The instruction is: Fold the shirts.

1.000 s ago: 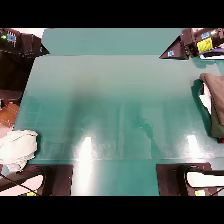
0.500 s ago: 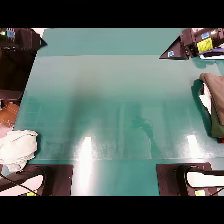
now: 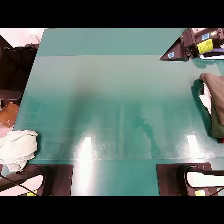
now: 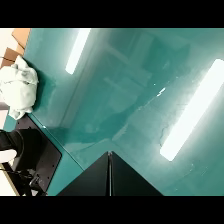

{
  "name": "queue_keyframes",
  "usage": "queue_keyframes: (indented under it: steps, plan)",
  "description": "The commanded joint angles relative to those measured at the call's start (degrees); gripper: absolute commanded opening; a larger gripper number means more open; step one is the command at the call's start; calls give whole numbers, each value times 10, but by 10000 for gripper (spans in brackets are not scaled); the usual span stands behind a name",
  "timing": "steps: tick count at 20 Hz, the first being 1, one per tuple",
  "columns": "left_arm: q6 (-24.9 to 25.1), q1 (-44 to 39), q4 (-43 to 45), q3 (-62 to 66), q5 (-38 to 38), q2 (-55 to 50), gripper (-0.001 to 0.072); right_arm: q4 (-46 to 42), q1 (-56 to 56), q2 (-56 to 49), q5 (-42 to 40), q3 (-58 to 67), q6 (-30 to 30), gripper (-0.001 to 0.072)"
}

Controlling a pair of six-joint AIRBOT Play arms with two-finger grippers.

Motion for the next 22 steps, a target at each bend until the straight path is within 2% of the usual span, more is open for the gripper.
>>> queue_keyframes:
  steps: [1, 7, 8, 9, 10, 13, 14, 15, 16, 18, 22]
  plan:
    - [-48, 0, -22, 0, -8, 1, 31, 0, 0, 0, 1, 0, 0, 16]
    - [-55, 0, 14, 0, -359, 5, 31, 0, 0, 0, 2, 0, -16, 16]
    - [-56, 0, 40, 0, -414, 5, 31, 0, 0, 0, 2, 0, -21, 16]
    - [-85, 0, 79, -1, -464, 5, 31, 0, 0, 0, 2, 0, -31, 16]
    - [-130, 0, 133, -15, -491, 13, 31, 0, 0, 0, 2, 0, -39, 16]
    - [-173, 0, 297, -137, -532, 66, 33, 0, 0, 0, 2, 0, -55, 16]
    - [-177, 0, 340, -193, -538, 86, 185, 0, 1, 0, 2, 0, -60, 16]
    - [-183, 0, 374, -254, -538, 107, 538, 0, 0, 0, 1, 0, -64, 16]
    - [-197, 0, 405, -320, -533, 126, 720, 0, 0, 0, 1, 0, -70, 16]
    - [-215, 4, 436, -433, -522, 144, 720, 0, 1, 0, -1, 0, -78, 16]
    - [-272, 48, 400, -606, -449, 146, 720, 0, 0, 0, -3, 0, -84, 16]
